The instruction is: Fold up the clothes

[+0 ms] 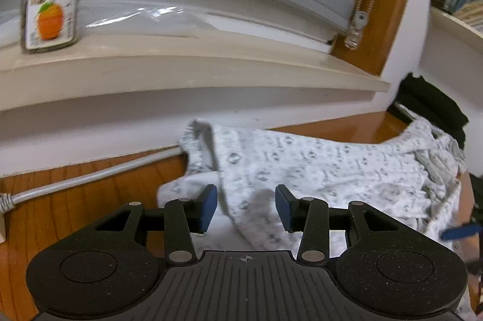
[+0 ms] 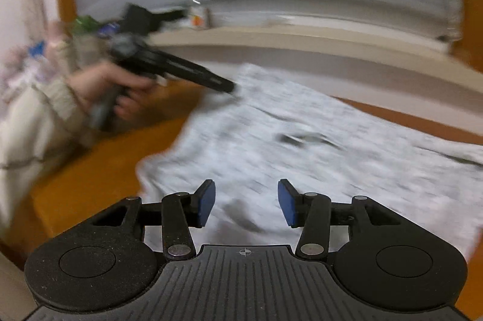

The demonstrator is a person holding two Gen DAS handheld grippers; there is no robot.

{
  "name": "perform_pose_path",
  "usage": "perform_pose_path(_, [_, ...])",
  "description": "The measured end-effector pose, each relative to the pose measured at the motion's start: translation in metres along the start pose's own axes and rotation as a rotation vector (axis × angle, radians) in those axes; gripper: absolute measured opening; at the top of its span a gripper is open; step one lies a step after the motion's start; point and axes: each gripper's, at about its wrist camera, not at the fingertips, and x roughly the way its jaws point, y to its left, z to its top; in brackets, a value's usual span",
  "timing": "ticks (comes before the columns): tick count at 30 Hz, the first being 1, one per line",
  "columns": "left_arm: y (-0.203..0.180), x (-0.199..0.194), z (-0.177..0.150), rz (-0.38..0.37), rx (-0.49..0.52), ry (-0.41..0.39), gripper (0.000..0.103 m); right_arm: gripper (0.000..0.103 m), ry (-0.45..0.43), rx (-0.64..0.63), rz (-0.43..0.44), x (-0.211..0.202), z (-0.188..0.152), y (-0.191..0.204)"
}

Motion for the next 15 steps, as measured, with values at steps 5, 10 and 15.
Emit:
perform_pose_path(5, [-0.011, 0.006, -0.003, -0.022, 0.040, 0.007, 0.048, 0.048, 0.037, -0.094, -0.162, -0.002, -0.022, -0.014])
perform_pose_path(10, [-0.025, 0.003, -0.001, -0.035, 0.050, -0.033, 0.048, 0.049, 0.030, 0.009, -0.102, -0.004, -0.034, -0.026])
perform_pose_path(15, [-0.051, 0.004, 0.011, -0.080, 0.057, -0.074, 0.057, 0.049, 0.015, 0.014, -0.058, -0.006, -0.036, 0.001])
